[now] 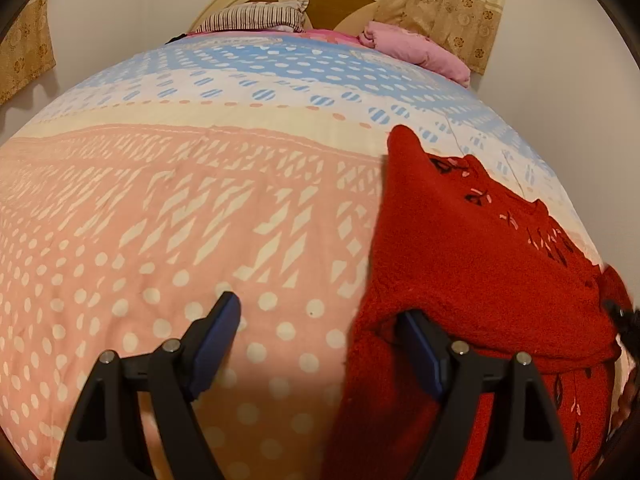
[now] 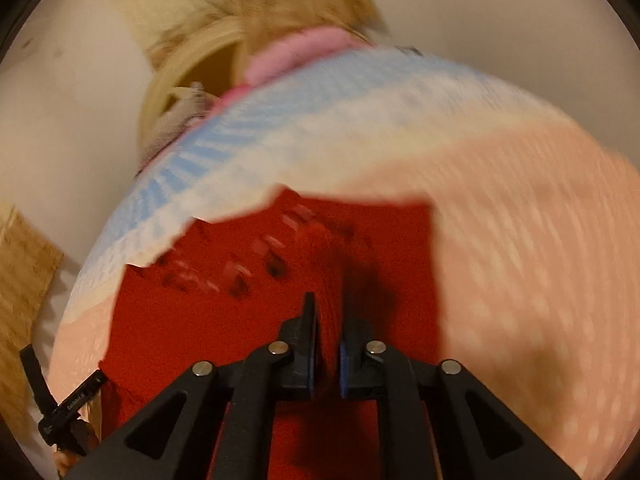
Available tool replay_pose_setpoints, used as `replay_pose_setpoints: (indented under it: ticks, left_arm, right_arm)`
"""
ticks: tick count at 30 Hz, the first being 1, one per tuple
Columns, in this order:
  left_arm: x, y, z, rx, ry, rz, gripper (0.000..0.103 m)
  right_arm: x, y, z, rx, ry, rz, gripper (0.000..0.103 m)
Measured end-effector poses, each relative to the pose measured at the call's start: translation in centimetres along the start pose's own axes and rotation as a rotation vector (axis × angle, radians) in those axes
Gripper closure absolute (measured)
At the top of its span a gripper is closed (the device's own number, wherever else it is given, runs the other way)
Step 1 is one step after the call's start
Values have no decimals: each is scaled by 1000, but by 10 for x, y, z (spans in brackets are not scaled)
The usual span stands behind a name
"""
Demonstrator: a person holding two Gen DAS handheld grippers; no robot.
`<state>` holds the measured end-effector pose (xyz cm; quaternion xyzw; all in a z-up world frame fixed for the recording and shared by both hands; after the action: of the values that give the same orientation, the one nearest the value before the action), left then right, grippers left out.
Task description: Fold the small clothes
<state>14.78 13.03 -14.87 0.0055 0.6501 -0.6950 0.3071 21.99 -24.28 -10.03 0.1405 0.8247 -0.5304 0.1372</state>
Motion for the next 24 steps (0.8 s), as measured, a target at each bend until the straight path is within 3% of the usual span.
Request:
replay_pose_setpoints:
  ticks: [3, 5, 6, 10, 13, 15, 18, 19, 20, 22, 24]
  left_arm:
    - [0, 1, 2, -10, 1, -2, 20]
    - [-1, 2, 1, -10, -1, -2, 20]
    - [-1, 1, 0, -9, -1, -2, 20]
    - [-2, 2, 0, -10, -4, 2, 20]
    - [-5, 4, 6, -52, 12, -15, 16]
    - [-11, 4, 9, -72, 9, -16, 15]
    - [-21, 5, 4, -36, -31, -8, 17]
    - [-22, 4, -5, 15, -83, 4, 20]
    - [-21, 2, -11, 45, -114, 16, 24]
    - [-17, -1, -18, 78, -152, 36, 26]
    - [-13, -3, -16, 56, -141, 38, 26]
  right_arm:
    - [14, -19, 29, 22, 63, 41, 80]
    - [18, -32, 39, 87, 80, 72, 68]
    - [19, -38, 42, 113, 80, 88, 68]
    - [8, -59, 38, 142, 61, 144, 68]
    - [-7, -51, 25, 126, 33, 116, 68]
    - [-19, -27, 18, 172, 5, 45, 67]
    - [-25, 11, 4, 243, -59, -44, 71]
    - [-24, 15, -2, 282, -88, -33, 83]
    - [-23, 15, -7, 305, -114, -19, 86]
    - [-23, 11, -18, 313, -153, 17, 86]
    - [-23, 9, -25, 298, -173, 44, 86]
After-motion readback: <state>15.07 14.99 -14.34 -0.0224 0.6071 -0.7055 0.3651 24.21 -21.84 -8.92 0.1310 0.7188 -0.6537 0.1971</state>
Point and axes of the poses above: each gripper's, at about its wrist camera, not at the fingertips, and y roughly the way its jaws point, z to its right, x to its underside, the point moved 4 cm from there along y, roughly the way its jaws point, and after that the axes turned 15 degrees about -z, right-handed, at the moved point
